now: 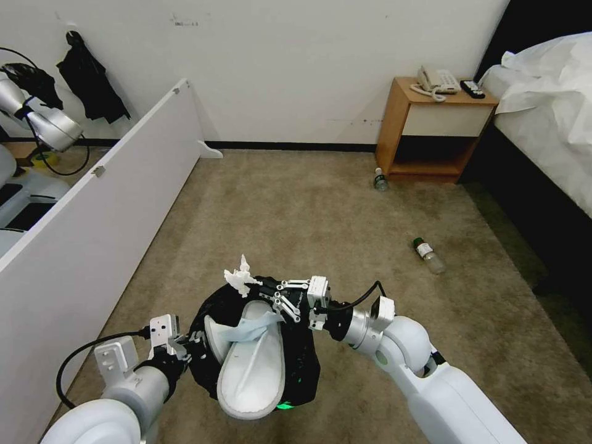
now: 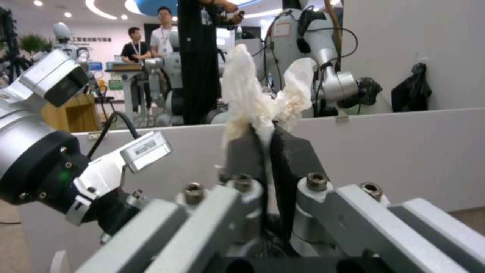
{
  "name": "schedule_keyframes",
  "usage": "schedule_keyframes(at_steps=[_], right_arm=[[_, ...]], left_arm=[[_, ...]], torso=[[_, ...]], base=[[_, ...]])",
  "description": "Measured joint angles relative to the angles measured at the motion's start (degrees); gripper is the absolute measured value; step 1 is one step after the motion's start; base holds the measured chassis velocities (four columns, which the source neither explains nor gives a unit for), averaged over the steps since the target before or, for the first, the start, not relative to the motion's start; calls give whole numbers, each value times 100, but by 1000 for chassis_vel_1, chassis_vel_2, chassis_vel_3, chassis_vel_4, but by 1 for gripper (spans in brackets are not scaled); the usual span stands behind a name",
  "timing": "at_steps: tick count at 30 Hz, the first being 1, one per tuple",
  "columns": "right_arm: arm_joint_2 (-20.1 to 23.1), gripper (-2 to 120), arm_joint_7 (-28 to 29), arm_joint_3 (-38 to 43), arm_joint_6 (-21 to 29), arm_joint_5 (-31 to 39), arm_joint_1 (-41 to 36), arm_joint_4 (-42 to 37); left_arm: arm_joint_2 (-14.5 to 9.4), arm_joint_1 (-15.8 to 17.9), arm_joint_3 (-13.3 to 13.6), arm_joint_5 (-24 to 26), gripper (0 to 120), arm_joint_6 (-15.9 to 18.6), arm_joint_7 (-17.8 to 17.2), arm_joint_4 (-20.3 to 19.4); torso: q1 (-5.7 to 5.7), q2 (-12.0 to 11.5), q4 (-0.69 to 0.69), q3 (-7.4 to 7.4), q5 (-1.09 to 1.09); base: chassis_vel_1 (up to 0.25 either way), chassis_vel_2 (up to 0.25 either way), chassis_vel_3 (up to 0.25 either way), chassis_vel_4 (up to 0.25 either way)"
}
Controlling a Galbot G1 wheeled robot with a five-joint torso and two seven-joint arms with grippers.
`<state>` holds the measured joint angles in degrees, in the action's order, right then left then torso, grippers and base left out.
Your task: Pick up the trash bin, then pick up the garbage from the floor and place it into the trash bin.
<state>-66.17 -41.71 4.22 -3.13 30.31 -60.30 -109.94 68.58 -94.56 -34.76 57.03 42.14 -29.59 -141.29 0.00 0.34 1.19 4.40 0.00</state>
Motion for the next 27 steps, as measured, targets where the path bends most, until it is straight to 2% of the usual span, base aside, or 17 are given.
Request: schedule_keyframes(at_steps=[1,3,4,7,10,12,13,16,17,21,22,24,27], right_arm=[[0,10,0,0,0,0,0,0],[19,21,-39,7,-18,-13,-10,20],[19,21,-39,7,-18,-13,-10,20],[32,36,-103,20,-65,-50,-25,64],[34,43,-116,24,-79,-59,-29,80],[34,54,-139,35,-93,-71,-35,101],[34,54,-139,35,-93,-71,-35,101],[37,70,-144,49,-96,-78,-41,107],[37,70,-144,49,-96,-78,-41,107],[44,86,-147,61,-96,-80,-52,108],[44,86,-147,61,-96,-80,-52,108],[44,96,-149,65,-96,-82,-57,106],[43,99,-150,69,-96,-82,-58,104]], left_arm=[[0,0,0,0,1,0,0,0],[1,47,-56,19,1,0,3,20],[1,47,-56,19,1,0,3,20],[1,94,-117,77,1,0,5,25],[1,99,-120,88,1,0,5,23],[5,99,-116,98,1,0,6,0],[5,99,-116,98,1,0,6,0],[6,80,-103,103,1,0,8,-36],[6,80,-103,103,1,0,8,-36],[9,66,-83,104,1,0,8,-62],[9,66,-83,104,1,0,8,-62],[12,64,-69,104,1,0,9,-69],[14,68,-58,102,1,0,9,-74]], torso=[[0,0,0,0,0],[0,0,0,0,0],[0,0,0,0,0],[0,0,0,0,0],[0,0,0,0,0],[0,0,0,0,0],[0,0,0,0,0],[0,0,0,0,0],[0,0,0,0,0],[0,0,0,0,0],[0,0,0,0,0],[0,0,0,0,0],[0,0,0,0,0]], base=[[0,0,0,0],[0,0,0,0],[0,0,0,0],[0,0,0,0],[0,0,0,0],[0,0,0,0],[0,0,0,0],[0,0,0,0],[0,0,0,0],[0,0,0,0],[0,0,0,0],[0,0,0,0],[0,0,0,0]])
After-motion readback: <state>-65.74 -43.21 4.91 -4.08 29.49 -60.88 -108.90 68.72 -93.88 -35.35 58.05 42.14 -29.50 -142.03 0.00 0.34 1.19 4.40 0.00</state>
